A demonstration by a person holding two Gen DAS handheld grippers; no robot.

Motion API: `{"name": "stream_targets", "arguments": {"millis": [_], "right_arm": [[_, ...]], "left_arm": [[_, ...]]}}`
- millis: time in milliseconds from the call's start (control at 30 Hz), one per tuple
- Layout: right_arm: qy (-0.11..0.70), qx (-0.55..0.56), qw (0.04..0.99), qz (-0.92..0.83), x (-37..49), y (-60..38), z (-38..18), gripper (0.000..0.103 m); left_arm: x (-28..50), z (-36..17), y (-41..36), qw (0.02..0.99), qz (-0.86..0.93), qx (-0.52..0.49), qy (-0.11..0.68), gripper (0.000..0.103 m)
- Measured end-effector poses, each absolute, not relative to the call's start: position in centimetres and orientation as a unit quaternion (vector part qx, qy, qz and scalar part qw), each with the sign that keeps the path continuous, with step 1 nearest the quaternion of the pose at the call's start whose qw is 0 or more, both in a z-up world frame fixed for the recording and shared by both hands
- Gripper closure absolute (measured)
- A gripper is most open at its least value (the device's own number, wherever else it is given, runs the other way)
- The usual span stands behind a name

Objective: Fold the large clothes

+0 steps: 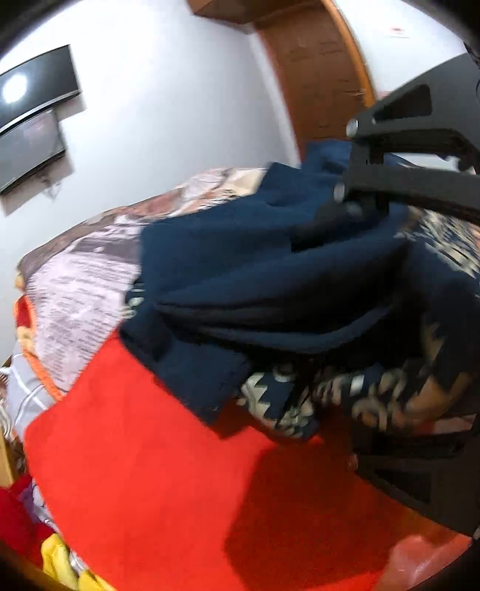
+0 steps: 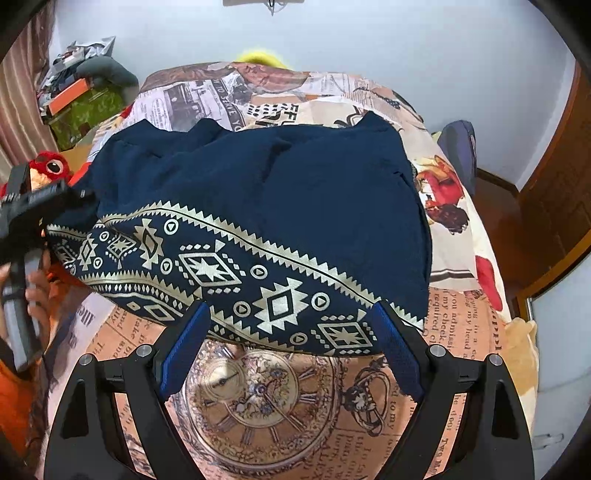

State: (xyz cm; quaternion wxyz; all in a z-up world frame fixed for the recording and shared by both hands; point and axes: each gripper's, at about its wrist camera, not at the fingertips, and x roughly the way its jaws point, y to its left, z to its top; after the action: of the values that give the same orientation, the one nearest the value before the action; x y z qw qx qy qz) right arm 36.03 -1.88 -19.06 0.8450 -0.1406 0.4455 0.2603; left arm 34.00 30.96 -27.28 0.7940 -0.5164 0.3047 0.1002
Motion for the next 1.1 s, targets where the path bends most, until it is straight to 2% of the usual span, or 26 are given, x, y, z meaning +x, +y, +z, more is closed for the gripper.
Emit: {"name": "stream_targets", "arguments": {"millis": [67, 200, 400, 600, 800, 1000, 1100], "right_arm": [[0.451, -0.129, 0.844, 0.260, 36.3, -1.7, -18.5, 0.017], [0.446, -0.113, 0.850, 0.258, 36.8, -0.9, -16.8, 0.016], [0.417, -0.134, 0.859, 0.266, 37.6, 2.4, -15.1, 0.016], [0.442, -0.132, 0.831, 0.312, 38.0, 7.1, -18.4, 0.016], [0.497, -0.096, 0.791, 0.343, 38.6, 9.8, -22.9, 0.016], [0.486, -0.053, 0.792, 0.366, 39.0, 3.6, -20.4, 0.016], [0.475, -0.036, 0.812, 0.337, 39.4, -1.6, -19.1, 0.016]], "left_arm": [[34.9, -26.1, 31.1, 0.804, 0.121, -0.495, 0.307, 0.086], [33.1, -23.0, 30.5, 0.830, 0.119, -0.461, 0.292, 0.092], [31.1, -17.2, 29.8, 0.859, 0.082, -0.452, 0.225, 0.092], [30.0, -11.4, 27.7, 0.909, 0.102, -0.363, 0.180, 0.092], [33.1, -10.5, 24.0, 0.926, 0.106, -0.292, 0.213, 0.092], [36.2, -10.1, 17.9, 0.951, 0.084, -0.186, 0.233, 0.092], [38.2, -11.7, 14.7, 0.948, 0.030, -0.178, 0.264, 0.092]]}}
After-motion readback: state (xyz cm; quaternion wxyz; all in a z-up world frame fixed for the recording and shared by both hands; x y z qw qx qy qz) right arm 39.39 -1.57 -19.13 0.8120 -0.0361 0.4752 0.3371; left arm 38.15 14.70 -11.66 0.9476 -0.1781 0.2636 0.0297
